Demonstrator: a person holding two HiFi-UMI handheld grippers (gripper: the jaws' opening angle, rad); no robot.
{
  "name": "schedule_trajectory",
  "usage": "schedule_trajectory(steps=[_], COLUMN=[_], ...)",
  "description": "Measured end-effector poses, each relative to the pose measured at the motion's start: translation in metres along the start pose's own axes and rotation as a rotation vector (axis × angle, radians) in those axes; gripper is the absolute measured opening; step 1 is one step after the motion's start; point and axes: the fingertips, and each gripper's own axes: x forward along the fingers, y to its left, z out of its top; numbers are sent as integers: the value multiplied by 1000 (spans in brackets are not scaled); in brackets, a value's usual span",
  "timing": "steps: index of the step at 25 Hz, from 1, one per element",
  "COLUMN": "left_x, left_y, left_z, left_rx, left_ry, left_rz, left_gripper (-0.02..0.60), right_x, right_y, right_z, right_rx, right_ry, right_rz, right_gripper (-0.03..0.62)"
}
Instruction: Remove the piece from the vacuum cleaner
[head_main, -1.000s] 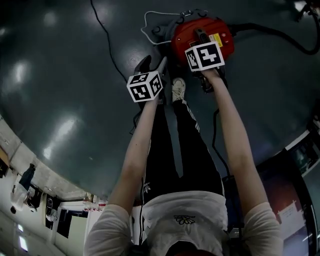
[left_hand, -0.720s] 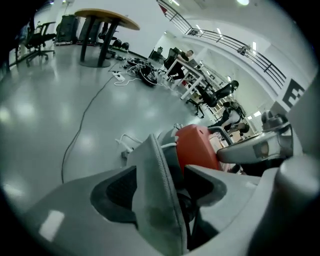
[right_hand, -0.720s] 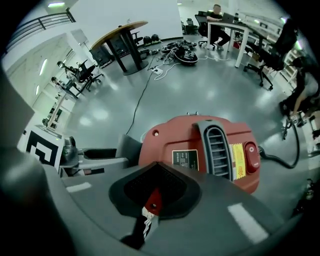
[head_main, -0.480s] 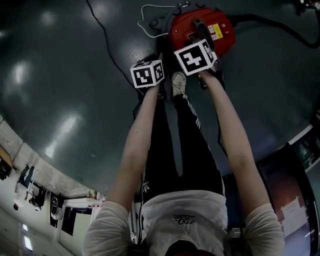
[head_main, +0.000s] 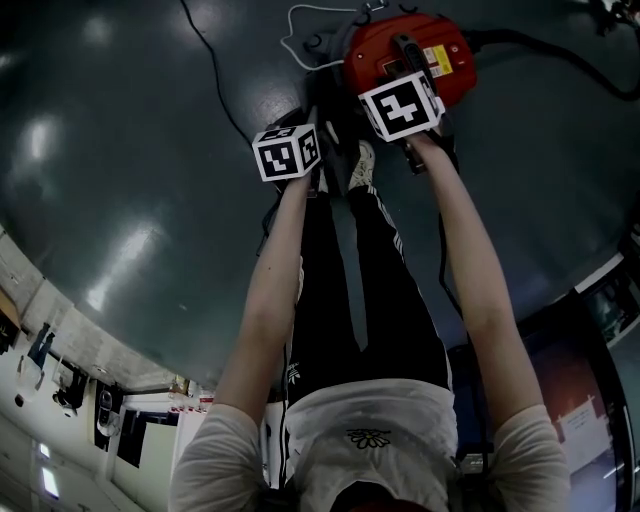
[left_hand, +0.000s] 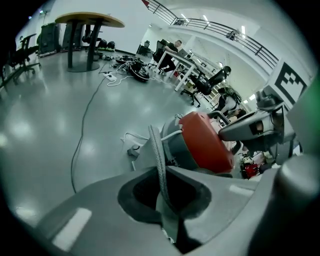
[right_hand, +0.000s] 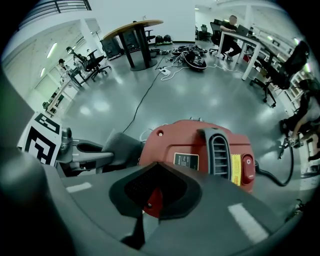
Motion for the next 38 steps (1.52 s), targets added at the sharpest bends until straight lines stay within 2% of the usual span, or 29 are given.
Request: schedule_trajectory(steps=[6, 11, 16, 20, 26, 31, 38], left_x=[-7, -13, -15, -23, -46, -47, -59], left_y=[1, 3, 9, 22, 41, 49, 38], left_z=[-1, -7, -8, -16, -22, -27, -20], left_rx=[12, 74, 47, 24, 99, 52, 65], left_ry=[-27, -23, -47, -48, -60, -81, -122], left_rz=[-2, 3, 5, 41, 47, 58, 62], left_gripper=[15, 15, 15, 15, 15, 14, 15], right_x=[-1, -2, 0, -1, -7, -1, -6], right_y=[2, 5, 6, 6, 5, 6, 7], right_z=[-3, -7, -6, -6, -5, -6, -5], right_rx=[11, 25, 12, 27, 22, 18, 51], right_ry=[15, 33, 37, 47, 47, 55, 38], right_rz=[8, 18, -1, 18, 3, 3, -26], right_gripper=[18, 18, 15, 15, 15, 15, 19])
